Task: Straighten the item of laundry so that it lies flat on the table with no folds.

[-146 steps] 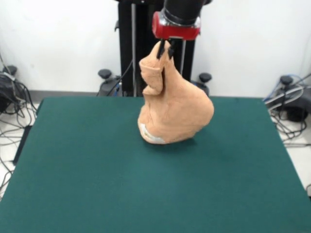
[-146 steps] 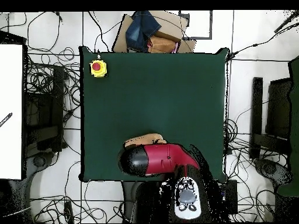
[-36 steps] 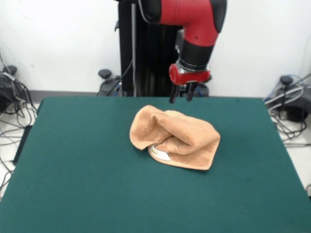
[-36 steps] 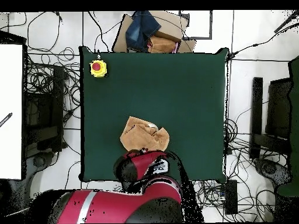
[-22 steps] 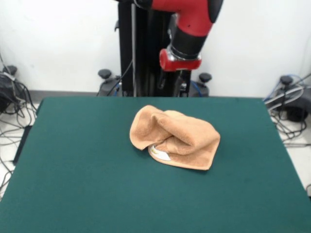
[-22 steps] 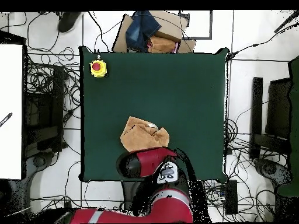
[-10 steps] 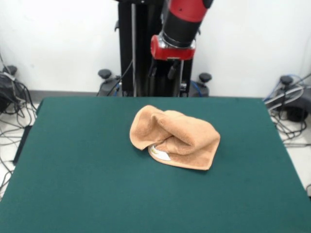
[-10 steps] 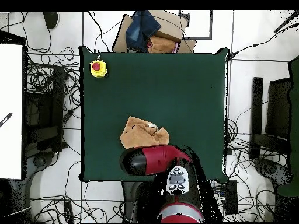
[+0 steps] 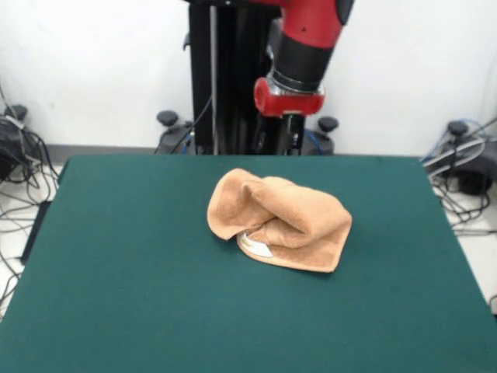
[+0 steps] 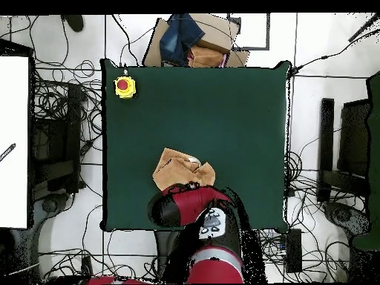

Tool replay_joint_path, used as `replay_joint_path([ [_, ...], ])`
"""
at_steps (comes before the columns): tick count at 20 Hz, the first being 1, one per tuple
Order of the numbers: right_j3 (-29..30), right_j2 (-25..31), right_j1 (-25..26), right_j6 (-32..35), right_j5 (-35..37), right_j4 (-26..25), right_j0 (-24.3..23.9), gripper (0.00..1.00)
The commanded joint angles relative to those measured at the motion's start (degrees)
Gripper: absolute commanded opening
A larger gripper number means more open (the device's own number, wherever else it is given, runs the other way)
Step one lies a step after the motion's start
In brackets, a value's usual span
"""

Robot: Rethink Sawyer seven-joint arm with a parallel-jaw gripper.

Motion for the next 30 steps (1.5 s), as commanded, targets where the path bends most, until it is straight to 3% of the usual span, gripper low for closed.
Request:
replay_joint_path([
  [1,5.2,-2.4,7.9,12.1,-17.5,-2.7,3.7,1.0],
  [6,7.8,-2.8,7.8,9.6,-20.4,-2.5,3.5,1.0],
  [19,8.4,-4.9,14.3,9.1,-30.9,-2.4,2.3,1.0],
  [24,3.4,-0.9,12.7,6.7,-19.8,-1.2,-0.2,1.0],
  [30,-4.6,3.1,13.8,6.0,-10.4,3.8,-1.6,1.0],
])
